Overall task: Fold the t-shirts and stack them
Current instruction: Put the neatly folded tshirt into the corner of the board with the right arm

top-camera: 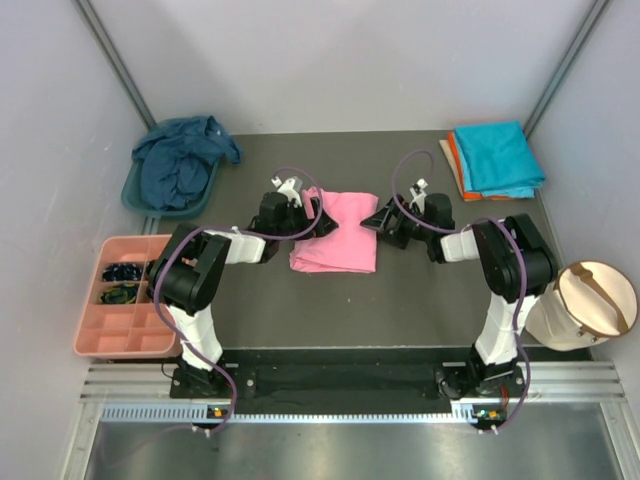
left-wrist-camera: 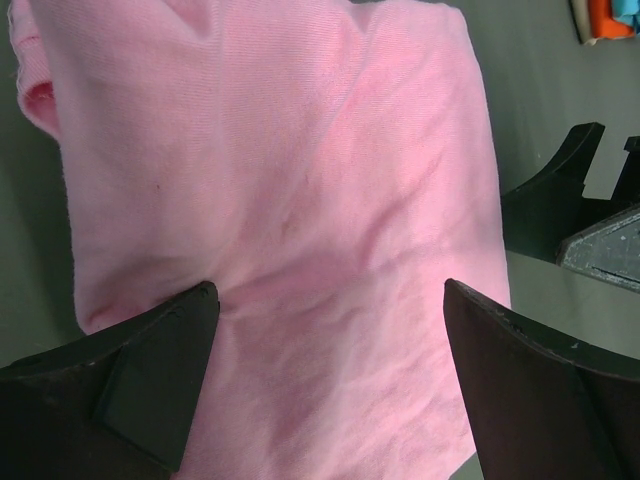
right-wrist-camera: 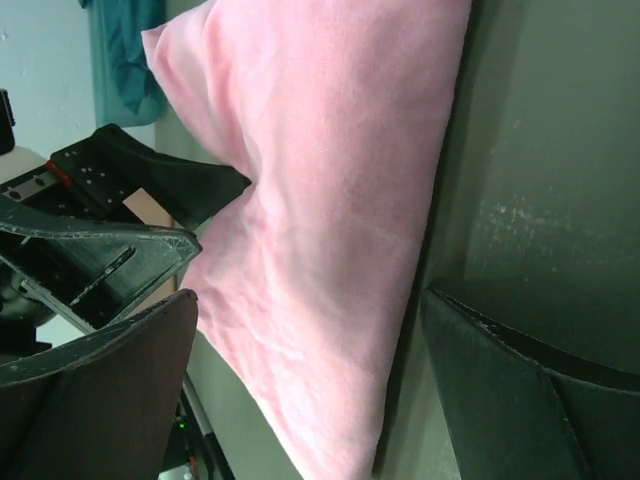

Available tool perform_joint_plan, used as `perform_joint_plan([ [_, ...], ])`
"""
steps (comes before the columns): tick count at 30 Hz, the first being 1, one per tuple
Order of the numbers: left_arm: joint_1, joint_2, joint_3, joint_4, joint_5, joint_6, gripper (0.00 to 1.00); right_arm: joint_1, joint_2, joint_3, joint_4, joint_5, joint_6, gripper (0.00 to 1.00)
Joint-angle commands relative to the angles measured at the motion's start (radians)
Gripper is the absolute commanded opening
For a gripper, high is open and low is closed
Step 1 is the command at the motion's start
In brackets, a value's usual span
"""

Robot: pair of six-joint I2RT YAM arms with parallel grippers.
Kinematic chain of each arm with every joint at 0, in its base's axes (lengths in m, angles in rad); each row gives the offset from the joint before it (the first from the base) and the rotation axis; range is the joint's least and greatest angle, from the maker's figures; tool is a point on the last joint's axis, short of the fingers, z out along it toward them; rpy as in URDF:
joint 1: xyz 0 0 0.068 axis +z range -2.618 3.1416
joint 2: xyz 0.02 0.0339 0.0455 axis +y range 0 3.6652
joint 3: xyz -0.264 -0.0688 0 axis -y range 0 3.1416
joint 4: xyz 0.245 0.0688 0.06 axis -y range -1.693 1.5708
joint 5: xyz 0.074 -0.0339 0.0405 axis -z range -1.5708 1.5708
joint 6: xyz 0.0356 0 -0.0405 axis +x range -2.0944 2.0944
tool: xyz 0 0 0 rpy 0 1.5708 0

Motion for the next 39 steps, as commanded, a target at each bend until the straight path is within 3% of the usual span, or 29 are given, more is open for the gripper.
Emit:
perform_joint_plan([
  [1, 0.006, 0.004, -0.033, -0.055, -0.01, 0.003, 0.99, 0.008, 0.03, -0.072, -0.213, 0.048, -0.031, 0.94],
  [8, 0.007, 0.003, -0.025, -0.061, -0.004, 0.003, 0.99, 0.045, 0.026, -0.082, -0.238, 0.06, -0.038, 0.95],
  [18, 0.008, -0.017, -0.028, -0.076, -0.004, 0.012, 0.99, 0.152, 0.169, 0.056, -0.186, 0.071, 0.046, 0.95],
  [24, 0.008, -0.029, -0.041, -0.076, -0.005, 0.014, 0.99, 0.174, 0.166, 0.083, -0.204, 0.078, 0.057, 0.92],
  [26, 0.008, -0.031, -0.045, -0.076, -0.004, 0.012, 0.99, 0.174, 0.166, 0.08, -0.201, 0.074, 0.053, 0.81],
  [27, 0.008, -0.034, -0.047, -0.075, -0.005, 0.014, 0.99, 0.175, 0.166, 0.076, -0.199, 0.071, 0.054, 0.61],
  [29, 0.008, -0.034, -0.053, -0.072, -0.005, 0.012, 0.99, 0.174, 0.172, 0.07, -0.184, 0.068, 0.059, 0.41],
  [30, 0.008, -0.036, -0.055, -0.07, -0.007, 0.009, 0.99, 0.174, 0.174, 0.067, -0.176, 0.058, 0.068, 0.2],
  [32, 0.008, -0.039, -0.062, -0.067, -0.007, 0.011, 0.99, 0.174, 0.184, 0.061, -0.152, 0.052, 0.076, 0.0],
  [39, 0.023, -0.094, -0.055, -0.122, -0.014, 0.011, 0.99, 0.174, 0.16, 0.056, -0.164, 0.054, 0.062, 0.0],
])
